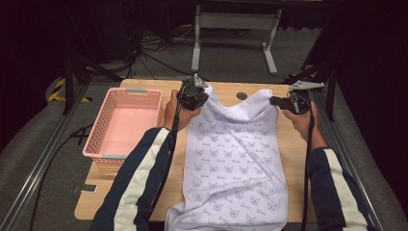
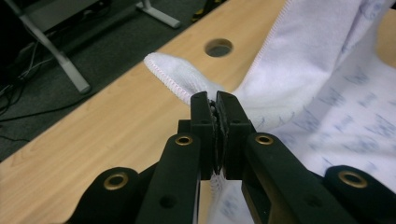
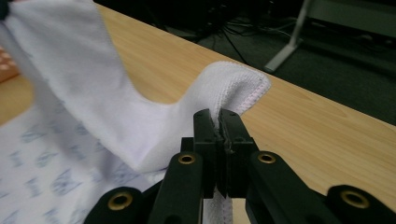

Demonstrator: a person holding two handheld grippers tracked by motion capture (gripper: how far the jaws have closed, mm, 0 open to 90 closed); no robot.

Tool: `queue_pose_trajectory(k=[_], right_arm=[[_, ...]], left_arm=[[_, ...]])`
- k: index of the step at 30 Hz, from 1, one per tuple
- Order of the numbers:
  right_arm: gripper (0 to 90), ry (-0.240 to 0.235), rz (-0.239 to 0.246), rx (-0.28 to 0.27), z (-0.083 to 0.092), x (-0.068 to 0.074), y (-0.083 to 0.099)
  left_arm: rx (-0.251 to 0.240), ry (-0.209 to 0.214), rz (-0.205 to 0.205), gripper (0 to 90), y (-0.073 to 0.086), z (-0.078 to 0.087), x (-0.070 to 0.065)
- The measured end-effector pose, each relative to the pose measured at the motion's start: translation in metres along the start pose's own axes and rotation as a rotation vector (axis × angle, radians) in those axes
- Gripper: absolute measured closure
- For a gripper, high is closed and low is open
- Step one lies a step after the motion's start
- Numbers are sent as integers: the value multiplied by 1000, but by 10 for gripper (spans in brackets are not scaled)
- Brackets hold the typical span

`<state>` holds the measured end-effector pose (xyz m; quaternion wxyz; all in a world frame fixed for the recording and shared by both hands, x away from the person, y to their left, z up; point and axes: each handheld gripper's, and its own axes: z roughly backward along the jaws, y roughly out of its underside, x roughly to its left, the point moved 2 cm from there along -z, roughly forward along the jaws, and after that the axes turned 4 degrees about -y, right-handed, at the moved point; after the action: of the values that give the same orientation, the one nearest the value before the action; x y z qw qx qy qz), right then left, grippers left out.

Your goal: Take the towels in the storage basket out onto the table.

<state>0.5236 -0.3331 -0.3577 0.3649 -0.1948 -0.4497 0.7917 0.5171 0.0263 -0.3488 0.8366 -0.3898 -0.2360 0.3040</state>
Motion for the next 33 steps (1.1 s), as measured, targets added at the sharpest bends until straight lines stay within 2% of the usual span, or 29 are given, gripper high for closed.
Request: queue_pose_trajectory(k=[1, 2, 3, 6, 7, 9, 10, 11, 12, 13, 14, 15, 16, 17, 18, 19, 20, 22, 24, 25, 26, 28, 29, 30, 31, 32, 33], right_arm=[[870, -11, 16, -7, 8, 6, 1], [871, -35, 30, -26, 17, 14, 4], [871, -35, 30, -26, 17, 14, 4], [870, -110, 71, -30, 42, 37, 19], [870, -121, 74, -24, 45, 42, 24], [869, -182, 111, -9, 58, 59, 40], [869, -182, 111, -9, 58, 59, 40], [869, -207, 121, -3, 64, 67, 49], [868, -258, 125, 19, 69, 80, 66], [868, -258, 125, 19, 69, 80, 66], [868, -259, 165, 87, 70, 92, 84], [868, -280, 165, 105, 71, 97, 92], [868, -280, 165, 105, 71, 97, 92], [867, -293, 178, 128, 71, 101, 100], [867, -304, 182, 162, 75, 106, 114], [867, -304, 182, 162, 75, 106, 114], [866, -332, 157, 172, 76, 108, 122], [866, -326, 190, 230, 77, 114, 136], [865, -347, 187, 259, 76, 118, 145], [865, -346, 194, 302, 72, 121, 153], [865, -346, 194, 302, 72, 121, 153], [866, -309, 196, 333, 66, 122, 159], [867, -299, 194, 340, 63, 121, 162], [869, -267, 181, 326, 59, 118, 161], [869, -267, 181, 326, 59, 118, 161], [871, -206, 192, 316, 55, 112, 159], [872, -192, 180, 307, 54, 109, 159]], left_arm=[[11, 2, -26, 866, 5, 8, -4], [-4, 16, -25, 866, 10, 16, -9], [-4, 16, -25, 865, 10, 16, -9], [-42, 80, -31, 866, 24, 40, -27], [-27, 95, -66, 866, 32, 47, -36], [-8, 148, -113, 866, 49, 54, -54], [-8, 148, -113, 866, 49, 54, -54], [7, 160, -145, 866, 57, 56, -62], [19, 188, -152, 866, 66, 57, -69], [30, 205, -162, 866, 74, 58, -77], [64, 236, -188, 866, 91, 59, -91], [80, 247, -198, 866, 99, 59, -96], [80, 247, -198, 866, 99, 59, -96], [97, 240, -212, 866, 106, 58, -102], [123, 284, -212, 866, 121, 58, -108], [123, 284, -212, 865, 121, 58, -108], [140, 293, -212, 865, 128, 57, -111], [168, 298, -209, 865, 140, 54, -115], [208, 283, -225, 865, 149, 49, -116], [232, 270, -203, 865, 156, 43, -116], [232, 270, -203, 864, 156, 43, -116], [221, 256, -201, 865, 156, 39, -114], [235, 233, -203, 865, 153, 37, -113], [227, 213, -219, 865, 152, 34, -112], [230, 202, -209, 865, 150, 30, -110], [233, 211, -188, 865, 148, 27, -107], [219, 193, -177, 865, 146, 21, -103]])
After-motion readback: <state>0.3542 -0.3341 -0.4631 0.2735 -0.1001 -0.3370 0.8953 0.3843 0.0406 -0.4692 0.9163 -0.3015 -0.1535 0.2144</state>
